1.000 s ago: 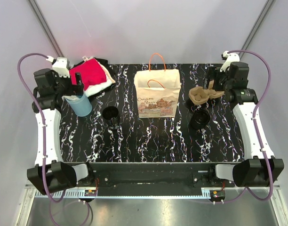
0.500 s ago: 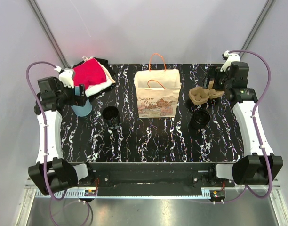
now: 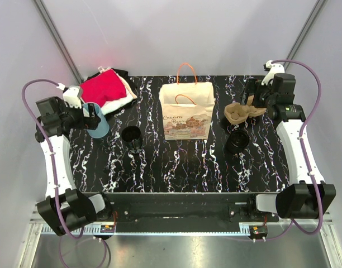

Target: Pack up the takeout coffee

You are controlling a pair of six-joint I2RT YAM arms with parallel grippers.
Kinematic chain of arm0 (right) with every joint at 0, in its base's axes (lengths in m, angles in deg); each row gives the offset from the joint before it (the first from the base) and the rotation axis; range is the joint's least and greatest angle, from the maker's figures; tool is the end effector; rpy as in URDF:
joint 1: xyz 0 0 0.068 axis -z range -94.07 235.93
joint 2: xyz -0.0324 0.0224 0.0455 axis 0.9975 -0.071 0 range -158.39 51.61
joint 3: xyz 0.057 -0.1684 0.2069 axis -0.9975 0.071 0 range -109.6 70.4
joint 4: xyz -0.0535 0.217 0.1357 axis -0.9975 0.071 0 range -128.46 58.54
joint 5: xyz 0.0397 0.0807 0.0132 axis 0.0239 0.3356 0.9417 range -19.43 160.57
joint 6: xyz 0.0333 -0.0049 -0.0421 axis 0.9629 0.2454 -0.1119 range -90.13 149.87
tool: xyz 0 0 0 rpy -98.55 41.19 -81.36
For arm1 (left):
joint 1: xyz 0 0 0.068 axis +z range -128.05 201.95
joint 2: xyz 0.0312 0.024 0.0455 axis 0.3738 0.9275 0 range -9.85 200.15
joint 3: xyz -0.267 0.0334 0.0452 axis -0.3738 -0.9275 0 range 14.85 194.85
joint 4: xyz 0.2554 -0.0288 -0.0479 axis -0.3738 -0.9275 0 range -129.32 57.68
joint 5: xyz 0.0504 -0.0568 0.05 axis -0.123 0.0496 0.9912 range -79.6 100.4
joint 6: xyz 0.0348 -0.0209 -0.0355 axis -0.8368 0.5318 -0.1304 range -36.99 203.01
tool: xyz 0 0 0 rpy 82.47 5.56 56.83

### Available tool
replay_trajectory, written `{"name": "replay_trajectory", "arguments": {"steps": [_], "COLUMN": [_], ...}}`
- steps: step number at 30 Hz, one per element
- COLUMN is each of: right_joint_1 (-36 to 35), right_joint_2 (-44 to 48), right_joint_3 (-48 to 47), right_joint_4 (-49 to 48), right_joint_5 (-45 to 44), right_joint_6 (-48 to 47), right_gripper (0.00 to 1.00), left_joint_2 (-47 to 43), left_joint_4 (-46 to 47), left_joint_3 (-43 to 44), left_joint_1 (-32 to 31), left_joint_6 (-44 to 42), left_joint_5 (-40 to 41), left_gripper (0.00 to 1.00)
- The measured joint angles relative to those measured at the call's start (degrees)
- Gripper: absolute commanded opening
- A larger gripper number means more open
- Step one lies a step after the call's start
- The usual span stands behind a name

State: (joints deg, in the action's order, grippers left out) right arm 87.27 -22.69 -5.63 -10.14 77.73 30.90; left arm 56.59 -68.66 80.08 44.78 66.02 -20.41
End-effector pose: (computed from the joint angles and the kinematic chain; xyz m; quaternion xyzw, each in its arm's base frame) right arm 0.2895 -0.0024 0.3860 -0.0152 0.8496 0.0516 0.5247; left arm 0.2316 0.0778 0.3466 0.0732 0.8697 -0.0789 0.4817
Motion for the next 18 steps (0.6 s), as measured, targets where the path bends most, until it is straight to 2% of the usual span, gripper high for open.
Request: {"name": "replay_trajectory", "arguments": {"steps": [18], "right_joint_1": [1.4], "right_joint_2": [-0.5], "right_joint_3": [0.7], "right_joint_4": [-0.2], "right_joint_5": [2.6], "right_joint_6": [1.5], "right_gripper": [1.0], "left_joint_2": [1.7], "left_joint_4": [-1.0], "left_joint_3": [-0.2], "left_joint_1": [1.9], "left_joint_6": [-0.1], "left_joint_5": [-4.0], "left_gripper": [0.87]}}
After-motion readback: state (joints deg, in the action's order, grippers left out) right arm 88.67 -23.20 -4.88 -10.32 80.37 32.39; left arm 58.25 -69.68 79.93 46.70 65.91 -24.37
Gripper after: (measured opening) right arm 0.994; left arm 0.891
